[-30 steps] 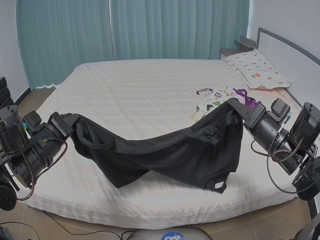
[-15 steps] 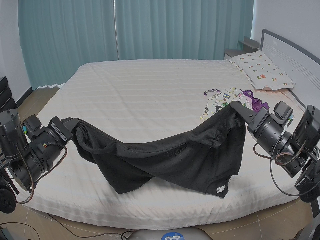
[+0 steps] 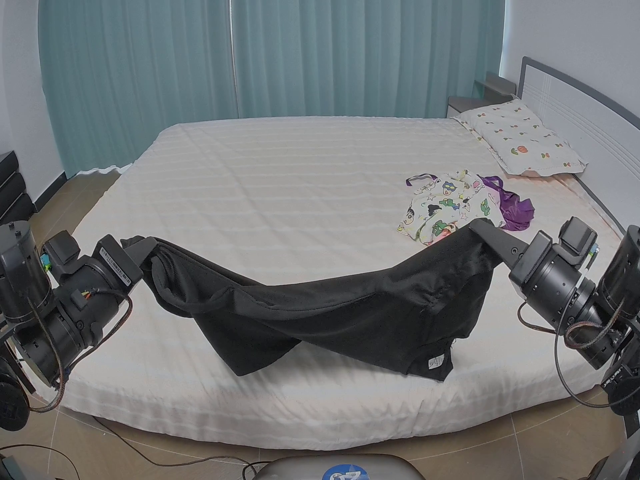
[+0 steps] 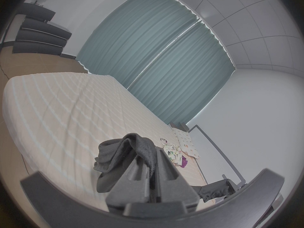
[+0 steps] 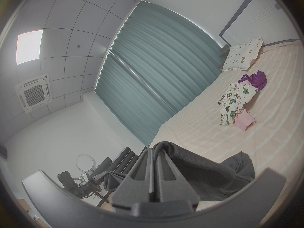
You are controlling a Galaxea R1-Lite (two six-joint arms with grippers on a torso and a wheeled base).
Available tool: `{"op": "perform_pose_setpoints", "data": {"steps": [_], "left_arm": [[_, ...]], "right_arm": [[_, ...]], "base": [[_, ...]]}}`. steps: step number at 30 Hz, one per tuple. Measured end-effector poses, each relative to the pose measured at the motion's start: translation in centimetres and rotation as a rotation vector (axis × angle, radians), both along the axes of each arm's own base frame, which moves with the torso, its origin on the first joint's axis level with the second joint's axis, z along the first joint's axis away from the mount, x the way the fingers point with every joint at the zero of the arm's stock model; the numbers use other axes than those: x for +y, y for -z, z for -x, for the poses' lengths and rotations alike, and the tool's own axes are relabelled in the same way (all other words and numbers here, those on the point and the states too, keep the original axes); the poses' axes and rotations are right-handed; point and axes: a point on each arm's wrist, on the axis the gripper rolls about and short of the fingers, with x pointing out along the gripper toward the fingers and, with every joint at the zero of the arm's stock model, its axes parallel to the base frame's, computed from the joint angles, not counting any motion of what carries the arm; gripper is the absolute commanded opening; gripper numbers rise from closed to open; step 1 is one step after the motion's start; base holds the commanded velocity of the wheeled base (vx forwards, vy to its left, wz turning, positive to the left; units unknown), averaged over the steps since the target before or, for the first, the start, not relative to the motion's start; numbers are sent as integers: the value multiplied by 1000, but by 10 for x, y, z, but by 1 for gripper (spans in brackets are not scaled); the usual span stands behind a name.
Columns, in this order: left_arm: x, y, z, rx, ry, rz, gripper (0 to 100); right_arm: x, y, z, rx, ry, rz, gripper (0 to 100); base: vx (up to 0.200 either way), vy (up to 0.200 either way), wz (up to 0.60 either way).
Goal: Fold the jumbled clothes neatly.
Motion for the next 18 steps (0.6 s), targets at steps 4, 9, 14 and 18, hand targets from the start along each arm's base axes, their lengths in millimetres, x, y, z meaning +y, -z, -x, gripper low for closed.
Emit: {"op": "perform_pose_setpoints", "data": {"steps": [4, 9, 14, 18], "left_arm": [[1, -8, 6, -34, 10, 5, 0], [1, -28, 11, -84, 9, 15, 0], [2, -47, 11, -87, -18, 10, 0], [2, -56, 11, -88, -28, 10, 0]], "right_arm": [[-5, -10, 10, -42, -30, -23, 0], [-13, -34, 26, -136, -81, -72, 0], [-18, -63, 30, -196, -84, -103, 0], [-19, -84, 27, -207, -74, -106, 0]], "base": [[-50, 0, 0], [0, 0, 0], [0, 0, 0], [0, 0, 0]]}}
